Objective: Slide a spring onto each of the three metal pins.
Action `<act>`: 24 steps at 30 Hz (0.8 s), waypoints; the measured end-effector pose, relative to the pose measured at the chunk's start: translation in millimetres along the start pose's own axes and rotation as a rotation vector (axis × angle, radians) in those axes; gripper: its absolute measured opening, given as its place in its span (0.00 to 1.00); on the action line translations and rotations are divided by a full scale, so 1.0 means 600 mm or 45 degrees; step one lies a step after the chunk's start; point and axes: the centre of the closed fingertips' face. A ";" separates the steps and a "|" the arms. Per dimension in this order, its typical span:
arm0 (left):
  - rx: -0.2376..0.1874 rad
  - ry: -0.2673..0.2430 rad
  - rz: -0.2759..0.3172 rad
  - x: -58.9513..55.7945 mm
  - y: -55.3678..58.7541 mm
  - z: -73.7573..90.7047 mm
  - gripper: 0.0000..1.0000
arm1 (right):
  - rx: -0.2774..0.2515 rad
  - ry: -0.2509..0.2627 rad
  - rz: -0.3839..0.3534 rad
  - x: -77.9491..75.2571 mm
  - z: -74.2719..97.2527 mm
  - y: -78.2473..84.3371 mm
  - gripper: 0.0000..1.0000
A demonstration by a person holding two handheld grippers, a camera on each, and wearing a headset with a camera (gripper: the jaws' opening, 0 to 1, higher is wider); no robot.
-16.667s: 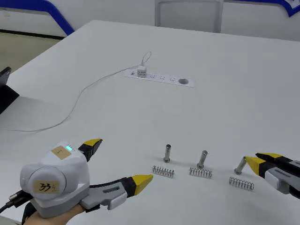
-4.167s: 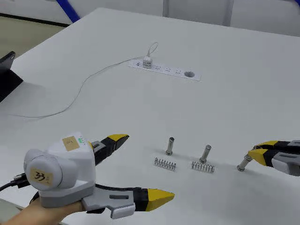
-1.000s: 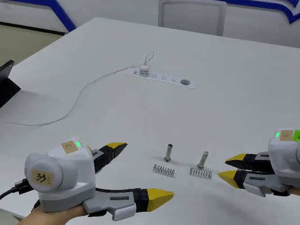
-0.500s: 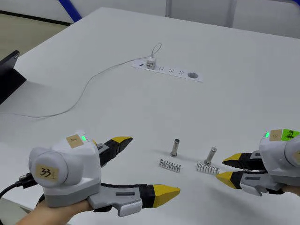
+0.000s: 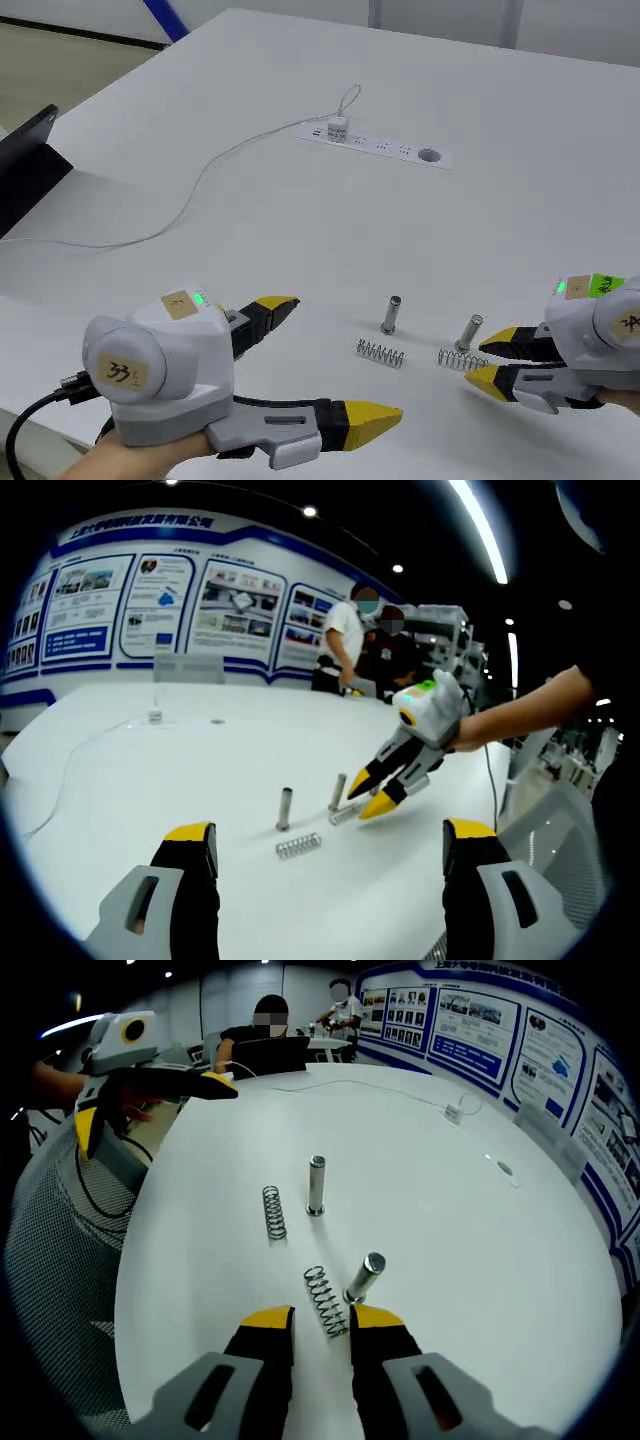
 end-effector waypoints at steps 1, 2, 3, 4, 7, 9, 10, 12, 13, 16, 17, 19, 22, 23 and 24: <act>0.000 -0.002 0.000 0.001 0.000 0.000 0.95 | 0.004 -0.001 0.004 0.000 -0.002 0.000 0.22; -0.001 -0.004 0.002 0.001 0.000 0.000 0.95 | 0.008 -0.008 0.005 0.001 -0.005 0.000 0.22; -0.002 -0.005 0.003 0.002 0.000 0.001 0.95 | 0.011 -0.015 0.003 0.002 -0.007 0.000 0.22; -0.006 -0.004 0.007 0.002 -0.001 0.001 0.95 | 0.018 -0.024 0.000 0.002 -0.010 0.002 0.22; -0.002 -0.010 0.004 0.003 -0.001 0.001 0.95 | 0.047 -0.027 0.006 0.001 -0.013 0.009 0.22; -0.003 -0.008 0.005 0.002 -0.001 0.001 0.95 | 0.065 -0.032 -0.002 0.001 -0.013 0.015 0.22; -0.004 -0.006 0.007 0.001 -0.001 0.001 0.95 | 0.071 -0.034 -0.003 0.001 -0.013 0.018 0.22; 0.000 -0.007 0.002 0.001 0.000 0.001 0.94 | 0.082 -0.040 0.001 0.002 -0.012 0.023 0.21; 0.002 -0.006 0.001 0.001 0.000 0.001 0.94 | 0.089 -0.049 0.007 0.004 -0.011 0.026 0.20; 0.007 -0.004 0.000 0.000 0.001 0.000 0.94 | 0.077 -0.054 -0.007 0.005 -0.011 0.024 0.18; 0.008 -0.003 -0.001 -0.001 0.002 0.000 0.94 | 0.077 -0.065 -0.013 0.007 -0.011 0.024 0.18; 0.011 -0.003 -0.004 -0.001 0.002 0.000 0.94 | 0.076 -0.081 -0.023 0.009 -0.012 0.024 0.15; 0.013 -0.003 -0.008 -0.002 0.002 0.001 0.94 | 0.080 -0.086 -0.067 0.007 -0.013 0.025 0.15; 0.012 -0.003 -0.009 -0.001 0.002 0.001 0.94 | 0.076 -0.086 -0.082 0.007 -0.012 0.025 0.15; 0.010 -0.003 -0.010 -0.001 0.001 0.001 0.93 | 0.075 -0.082 -0.085 0.005 -0.013 0.025 0.14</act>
Point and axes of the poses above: the centre of the closed fingertips' face, and the gripper's own axes: z roughly backward along the fingers, x roughly to its left, y roughly out of its underside, and after that the axes turned 3 degrees about -x, right-handed
